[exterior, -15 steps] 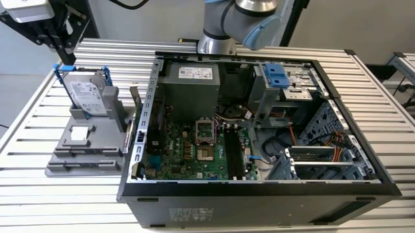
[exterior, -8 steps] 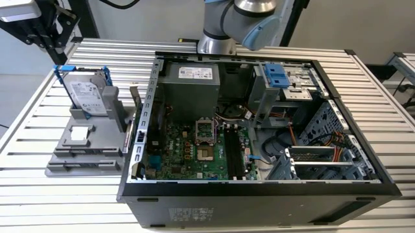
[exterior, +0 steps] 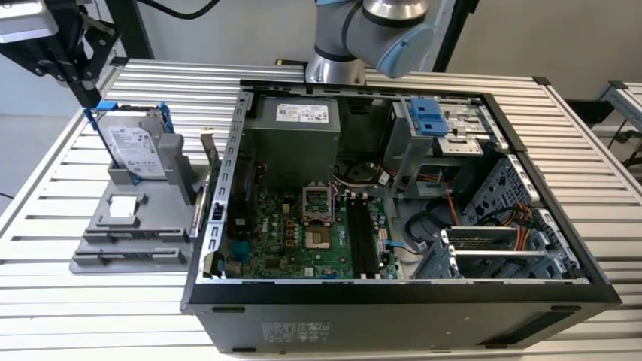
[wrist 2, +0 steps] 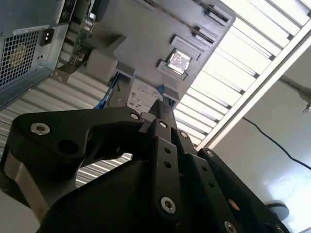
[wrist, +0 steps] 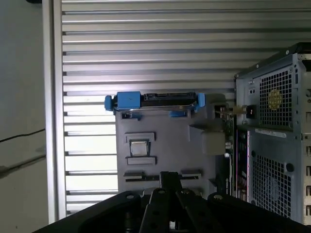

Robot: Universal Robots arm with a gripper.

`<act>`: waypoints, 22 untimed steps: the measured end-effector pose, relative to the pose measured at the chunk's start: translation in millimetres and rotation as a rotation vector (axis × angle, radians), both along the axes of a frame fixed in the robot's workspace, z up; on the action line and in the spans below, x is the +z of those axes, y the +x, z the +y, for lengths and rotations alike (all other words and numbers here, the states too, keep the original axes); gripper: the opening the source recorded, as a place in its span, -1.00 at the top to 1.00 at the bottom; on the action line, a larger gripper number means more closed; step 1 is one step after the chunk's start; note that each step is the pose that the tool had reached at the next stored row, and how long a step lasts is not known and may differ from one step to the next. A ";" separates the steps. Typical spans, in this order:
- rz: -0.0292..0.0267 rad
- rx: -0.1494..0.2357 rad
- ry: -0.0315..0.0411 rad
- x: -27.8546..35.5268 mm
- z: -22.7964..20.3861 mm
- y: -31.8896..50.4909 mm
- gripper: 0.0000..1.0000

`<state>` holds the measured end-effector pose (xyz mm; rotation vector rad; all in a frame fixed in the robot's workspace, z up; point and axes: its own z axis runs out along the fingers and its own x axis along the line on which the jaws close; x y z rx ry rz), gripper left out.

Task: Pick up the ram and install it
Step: 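Reach for the ram, then pick up the ram and move it above insertion slot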

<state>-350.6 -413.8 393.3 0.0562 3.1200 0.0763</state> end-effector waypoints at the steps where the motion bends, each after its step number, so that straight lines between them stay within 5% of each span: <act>1: 0.0000 0.000 0.0000 0.0 -3.0 0.3 1.00; 22: 0.0007 0.000 0.0000 0.0 -68.1 4.1 1.00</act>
